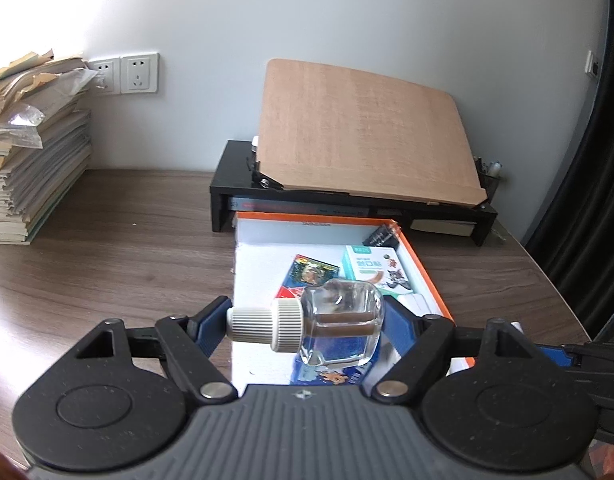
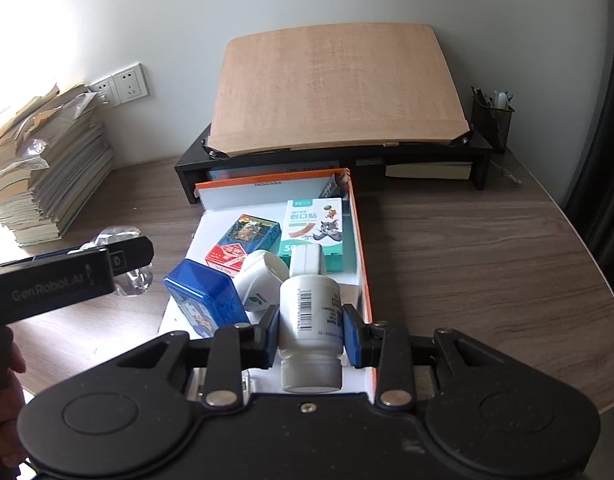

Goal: Organize rigid objects
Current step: 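Hold the refill bottle with left tool over the box while right tool holds the pill bottle beside it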

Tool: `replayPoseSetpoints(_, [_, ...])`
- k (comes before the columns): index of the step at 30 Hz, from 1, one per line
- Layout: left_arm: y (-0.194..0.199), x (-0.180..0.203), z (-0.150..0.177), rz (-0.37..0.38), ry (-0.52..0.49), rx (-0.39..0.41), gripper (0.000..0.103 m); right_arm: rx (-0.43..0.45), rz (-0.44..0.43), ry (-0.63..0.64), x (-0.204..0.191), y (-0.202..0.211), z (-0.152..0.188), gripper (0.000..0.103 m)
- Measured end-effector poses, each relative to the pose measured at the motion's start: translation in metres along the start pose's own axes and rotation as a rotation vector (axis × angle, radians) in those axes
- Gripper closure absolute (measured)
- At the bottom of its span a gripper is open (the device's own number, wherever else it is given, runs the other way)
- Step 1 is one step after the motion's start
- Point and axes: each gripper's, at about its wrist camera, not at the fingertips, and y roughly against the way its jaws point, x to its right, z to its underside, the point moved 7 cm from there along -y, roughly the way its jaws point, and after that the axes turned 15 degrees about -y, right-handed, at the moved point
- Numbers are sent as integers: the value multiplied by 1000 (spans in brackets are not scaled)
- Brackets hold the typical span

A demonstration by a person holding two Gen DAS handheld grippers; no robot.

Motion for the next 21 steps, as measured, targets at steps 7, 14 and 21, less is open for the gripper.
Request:
replayPoseSetpoints(7, [-3,21,7,46,-33,-15,22,-2,13,-16,8,-1,0,63])
replayPoseSetpoints(14, [-7,35,13,68,-50,-32,22,-5,15,-22,15,1,2,63])
replayPoseSetpoints(21, [-9,38,16,59,-50,-44,22,-10,8,-21,16,1,4,63])
